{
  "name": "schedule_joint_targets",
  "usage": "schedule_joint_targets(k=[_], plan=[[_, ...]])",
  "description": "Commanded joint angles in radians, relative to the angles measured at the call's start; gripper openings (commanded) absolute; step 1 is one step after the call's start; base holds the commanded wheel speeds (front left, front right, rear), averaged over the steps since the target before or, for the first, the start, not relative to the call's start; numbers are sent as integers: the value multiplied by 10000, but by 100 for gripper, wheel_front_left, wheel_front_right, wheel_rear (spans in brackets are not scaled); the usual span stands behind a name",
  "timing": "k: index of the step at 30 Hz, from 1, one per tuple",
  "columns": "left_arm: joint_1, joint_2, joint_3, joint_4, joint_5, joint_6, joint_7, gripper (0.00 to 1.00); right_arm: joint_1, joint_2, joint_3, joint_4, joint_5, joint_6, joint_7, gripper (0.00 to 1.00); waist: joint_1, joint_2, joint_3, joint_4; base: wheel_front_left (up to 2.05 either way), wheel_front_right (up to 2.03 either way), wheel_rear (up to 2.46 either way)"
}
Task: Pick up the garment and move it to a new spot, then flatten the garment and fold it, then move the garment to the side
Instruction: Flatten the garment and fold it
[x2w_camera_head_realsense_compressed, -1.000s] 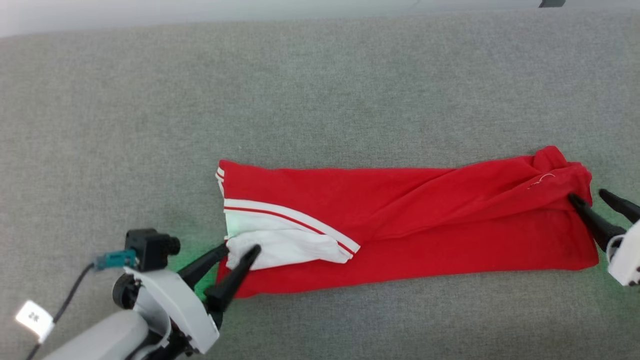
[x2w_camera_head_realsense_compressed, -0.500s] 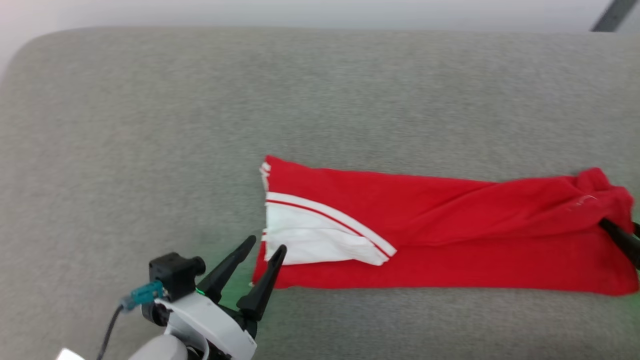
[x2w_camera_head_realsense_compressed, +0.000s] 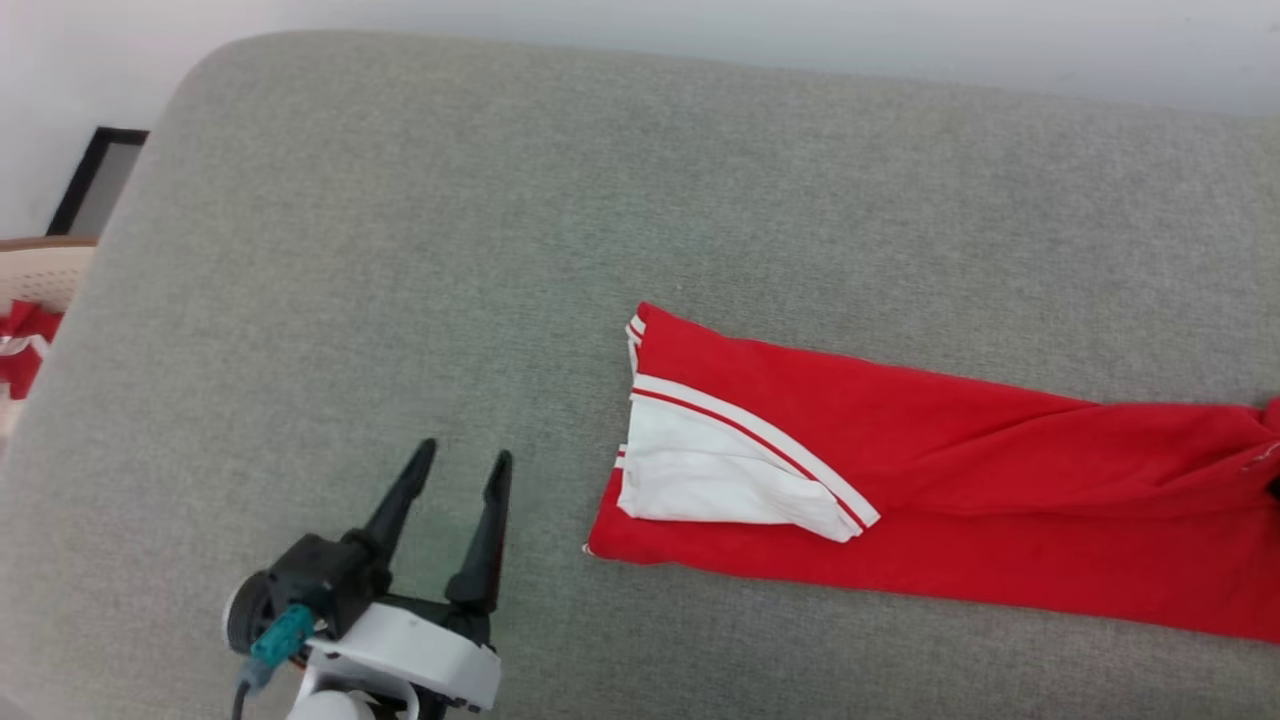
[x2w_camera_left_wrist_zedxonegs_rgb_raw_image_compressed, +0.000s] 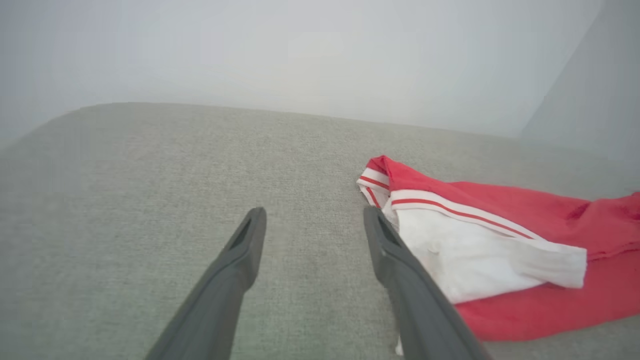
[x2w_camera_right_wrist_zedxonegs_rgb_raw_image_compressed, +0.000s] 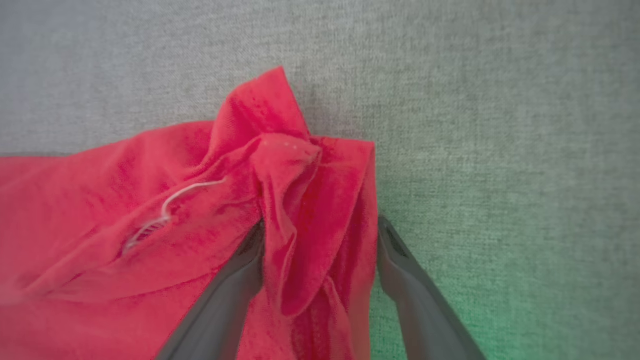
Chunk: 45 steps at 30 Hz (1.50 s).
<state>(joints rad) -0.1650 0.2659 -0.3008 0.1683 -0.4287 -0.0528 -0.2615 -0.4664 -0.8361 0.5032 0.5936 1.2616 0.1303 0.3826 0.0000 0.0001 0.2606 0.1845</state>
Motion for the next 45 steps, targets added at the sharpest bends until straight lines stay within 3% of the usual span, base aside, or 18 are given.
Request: schedule_joint_targets(k=[1,3,8,17,25,30,35,45], plan=[[237,-287,430,-142,535,-67,-41,100,138,674,280,30,-81,7,306,60,0,-1,-64,94,0,0,0],[386,-579,935,-281,1054,-162,-41,100,125,759,226,27,-149,40,441,0,0,-1,-74,75,0,0,0],[628,-1132,1900,-524,2009,-391,-41,100,29,705,-165,27,-310,27,393,0,0,-1,22,-165,0,0,0],[645,-1572,2928,-1104,3061,-612,-40,100,-271,160,-1448,154,-477,-6,-394,0,0,-1,367,-1124,0,0,0],[346,-1597,3023,-1620,3199,-759,-40,100,-421,-849,-2721,933,-683,-5,-1111,0,0,-1,647,-1793,0,0,0],[234,-1594,2970,-1879,3324,-794,-40,100,-542,-1124,-3266,1225,-924,-5,-1523,0,0,-1,701,-1949,0,0,0],[253,-1657,2896,-1912,3317,-779,-41,100,-328,-820,-2976,237,-1410,-5,-1341,0,0,-1,611,-1971,0,0,0],[481,-1722,3029,-1853,3245,-782,-41,100,-43,434,-1687,-3498,-2667,-5,29,0,0,-1,336,-1813,0,0,0]])
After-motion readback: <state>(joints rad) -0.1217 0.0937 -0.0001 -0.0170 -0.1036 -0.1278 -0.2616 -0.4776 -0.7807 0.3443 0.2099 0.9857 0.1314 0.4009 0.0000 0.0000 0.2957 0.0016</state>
